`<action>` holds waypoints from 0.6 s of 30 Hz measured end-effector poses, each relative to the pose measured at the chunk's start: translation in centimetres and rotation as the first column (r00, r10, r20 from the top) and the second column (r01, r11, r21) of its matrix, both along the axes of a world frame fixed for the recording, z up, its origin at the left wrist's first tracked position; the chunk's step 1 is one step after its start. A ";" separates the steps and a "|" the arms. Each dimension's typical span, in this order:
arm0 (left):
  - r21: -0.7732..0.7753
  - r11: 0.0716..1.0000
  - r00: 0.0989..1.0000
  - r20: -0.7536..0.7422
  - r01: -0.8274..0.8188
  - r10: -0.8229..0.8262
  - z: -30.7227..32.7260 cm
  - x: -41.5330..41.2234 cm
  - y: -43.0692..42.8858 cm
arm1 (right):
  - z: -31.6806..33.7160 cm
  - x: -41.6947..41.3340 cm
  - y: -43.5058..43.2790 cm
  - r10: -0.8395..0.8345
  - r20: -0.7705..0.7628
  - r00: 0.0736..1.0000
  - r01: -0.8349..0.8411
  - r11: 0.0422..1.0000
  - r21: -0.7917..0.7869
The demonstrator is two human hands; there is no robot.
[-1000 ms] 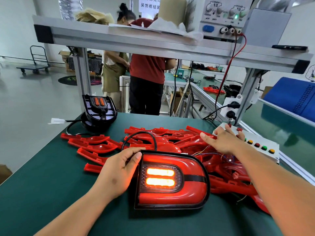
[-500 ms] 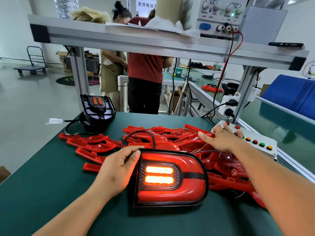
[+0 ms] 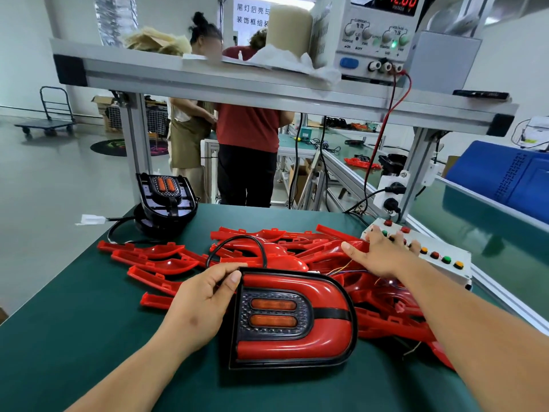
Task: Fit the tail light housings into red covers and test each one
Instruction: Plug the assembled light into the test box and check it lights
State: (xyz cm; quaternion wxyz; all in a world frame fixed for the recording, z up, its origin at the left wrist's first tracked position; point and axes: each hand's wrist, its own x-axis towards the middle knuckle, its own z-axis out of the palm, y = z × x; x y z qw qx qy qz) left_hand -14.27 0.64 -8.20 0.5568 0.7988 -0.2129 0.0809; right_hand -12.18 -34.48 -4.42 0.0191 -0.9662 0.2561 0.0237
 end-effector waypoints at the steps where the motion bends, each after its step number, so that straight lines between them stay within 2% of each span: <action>1: 0.002 1.000 1.000 0.001 0.003 -0.003 0.0 0.0 0.0 | 0.0 0.0 0.0 0.001 -0.004 1.000 -0.001 1.000 -0.002; 10: 0.010 1.000 1.000 0.004 0.007 -0.007 0.0 0.1 0.1 | -0.5 0.4 -0.4 0.017 -0.008 1.000 -0.017 1.000 -0.014; 18: 0.029 1.000 1.000 0.022 -0.009 0.008 0.2 0.0 0.0 | -0.6 0.7 -0.3 0.093 0.001 0.996 -0.093 0.992 -0.087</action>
